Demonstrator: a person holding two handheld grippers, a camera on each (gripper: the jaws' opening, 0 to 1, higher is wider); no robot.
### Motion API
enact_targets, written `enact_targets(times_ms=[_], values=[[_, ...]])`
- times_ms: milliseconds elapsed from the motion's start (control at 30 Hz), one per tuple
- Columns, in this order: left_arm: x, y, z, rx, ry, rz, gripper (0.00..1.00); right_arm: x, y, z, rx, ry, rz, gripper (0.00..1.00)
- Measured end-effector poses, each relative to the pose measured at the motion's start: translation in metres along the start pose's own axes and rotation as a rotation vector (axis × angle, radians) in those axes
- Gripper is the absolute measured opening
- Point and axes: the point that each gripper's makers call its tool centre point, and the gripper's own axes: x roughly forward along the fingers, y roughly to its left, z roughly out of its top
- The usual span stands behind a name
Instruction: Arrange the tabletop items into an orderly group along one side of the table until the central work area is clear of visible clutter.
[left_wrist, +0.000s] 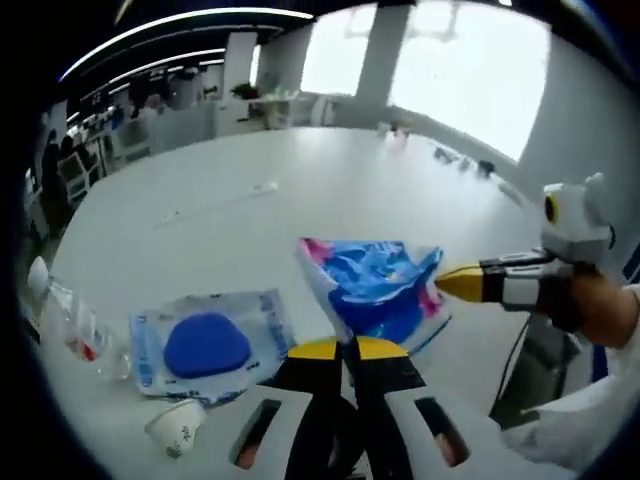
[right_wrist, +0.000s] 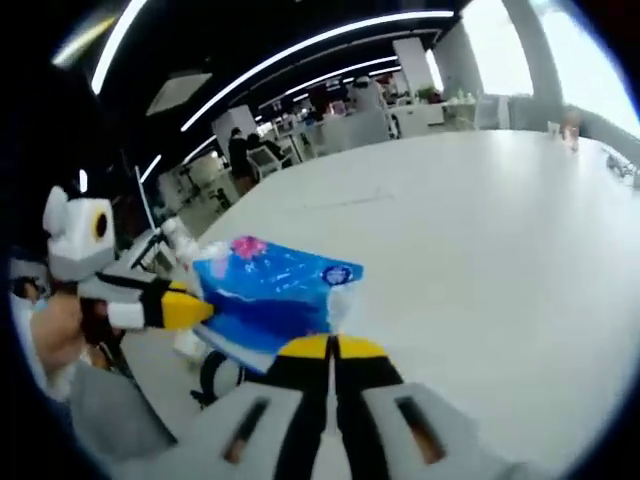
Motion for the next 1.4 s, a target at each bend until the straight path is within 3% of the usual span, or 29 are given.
enact_targets(times_ms=[367, 933, 1167, 1400], values=[[0.036, -0.026, 0.025, 0.049, 0.018, -0.021, 0.0, -0.006, -0.045, 0.031, 0.004, -0.039, -0.025, 0.0], [0.088, -0.025, 0.048, 0.085, 0.063, 0.011, 0.0, 0.02, -0.088, 0.064, -0.058, -0.029, -0.01, 0.0], [0.111, -0.021, 0.044, 0.08, 0.106, 0.015, 0.01, 0.036, -0.105, 0.059, -0.054, 0.006, -0.007, 0.0], [0.133, -0.014, 0.028, 0.066, 0.166, 0.019, 0.01, 0.056, -0.119, 0.049, -0.065, 0.059, 0.005, 0.0]])
